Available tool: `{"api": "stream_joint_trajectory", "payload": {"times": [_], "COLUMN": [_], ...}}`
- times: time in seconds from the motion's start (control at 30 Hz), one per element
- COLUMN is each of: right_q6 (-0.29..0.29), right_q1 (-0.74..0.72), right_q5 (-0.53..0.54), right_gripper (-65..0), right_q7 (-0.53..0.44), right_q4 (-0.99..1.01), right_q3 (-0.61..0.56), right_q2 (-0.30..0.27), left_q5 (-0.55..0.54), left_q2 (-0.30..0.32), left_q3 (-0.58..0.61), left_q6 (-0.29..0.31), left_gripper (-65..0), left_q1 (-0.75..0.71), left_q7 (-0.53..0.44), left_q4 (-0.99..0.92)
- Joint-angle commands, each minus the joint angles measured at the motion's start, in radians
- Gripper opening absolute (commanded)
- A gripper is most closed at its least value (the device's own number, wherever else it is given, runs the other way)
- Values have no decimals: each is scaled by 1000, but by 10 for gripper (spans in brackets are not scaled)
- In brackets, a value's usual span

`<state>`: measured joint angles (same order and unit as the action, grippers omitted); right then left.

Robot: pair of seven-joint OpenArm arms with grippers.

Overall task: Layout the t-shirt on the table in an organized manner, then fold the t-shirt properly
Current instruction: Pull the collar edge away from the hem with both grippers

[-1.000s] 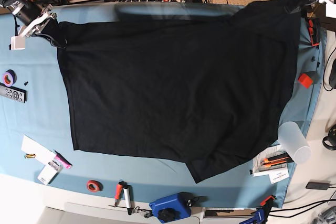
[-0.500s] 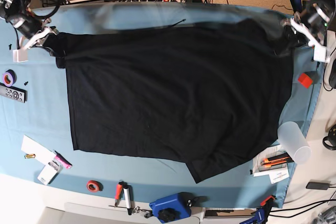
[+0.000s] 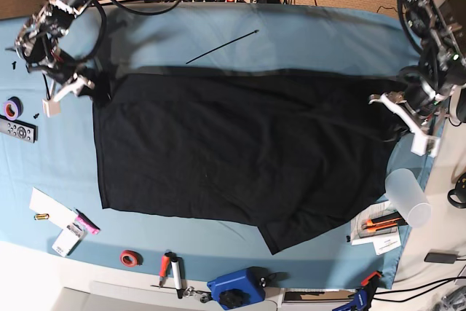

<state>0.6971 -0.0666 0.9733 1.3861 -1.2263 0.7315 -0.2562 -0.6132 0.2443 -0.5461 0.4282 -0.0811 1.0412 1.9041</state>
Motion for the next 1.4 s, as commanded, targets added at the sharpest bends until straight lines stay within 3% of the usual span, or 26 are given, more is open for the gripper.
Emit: {"api": "stream_joint_trajectory", "payload": {"times": [0.0,0.2,0.3,0.4,0.6,0.8,0.87,0.9,0.97,1.03,1.17,1.3,1.37], "right_q6": [1,1,1,1,1,1,1,1,1,1,1,1,1], "right_q1": [-31,-81,-98,-103,-119,-125,-125,-126,-133,-146,-194,-248,-261], "right_q5": [-9,-146,-257,-312,-344,-349,-349,-340,-317,-291,-209,9,67], "right_gripper": [-650,-650,-650,-650,-650,-650,-650,-650,-561,-499,-495,-495,-495], "right_q7": [-12,-154,-227,-294,-304,-312,-309,-310,-311,-314,-273,-97,-29], "right_q4": [3,19,19,19,19,19,19,19,19,19,16,14,6], "right_q3": [-19,-99,-96,-96,-96,-96,-96,-96,-96,-96,-95,-60,-6], "right_q2": [-25,-29,-30,-35,-40,-40,-40,-41,-41,-41,-55,-88,-93], "left_q5": [-5,116,197,229,225,225,225,225,225,225,212,56,-35], "left_q2": [11,10,11,10,10,11,11,11,10,11,11,11,11], "left_q3": [12,108,111,111,111,111,111,111,111,111,111,94,54], "left_q6": [-16,-23,-74,-85,-84,-82,-42,-19,0,-2,-1,3,5], "left_gripper": [-650,-650,-650,-650,-650,-650,-621,-548,-419,-358,-356,-364,-383], "left_q1": [18,61,96,130,153,153,153,153,153,154,162,164,161], "left_q7": [-26,-134,-148,-152,-153,-214,-215,-222,-243,-273,-242,-56,28], "left_q4": [-5,-108,-148,-199,-235,-235,-235,-235,-235,-235,-230,-167,-119]}}
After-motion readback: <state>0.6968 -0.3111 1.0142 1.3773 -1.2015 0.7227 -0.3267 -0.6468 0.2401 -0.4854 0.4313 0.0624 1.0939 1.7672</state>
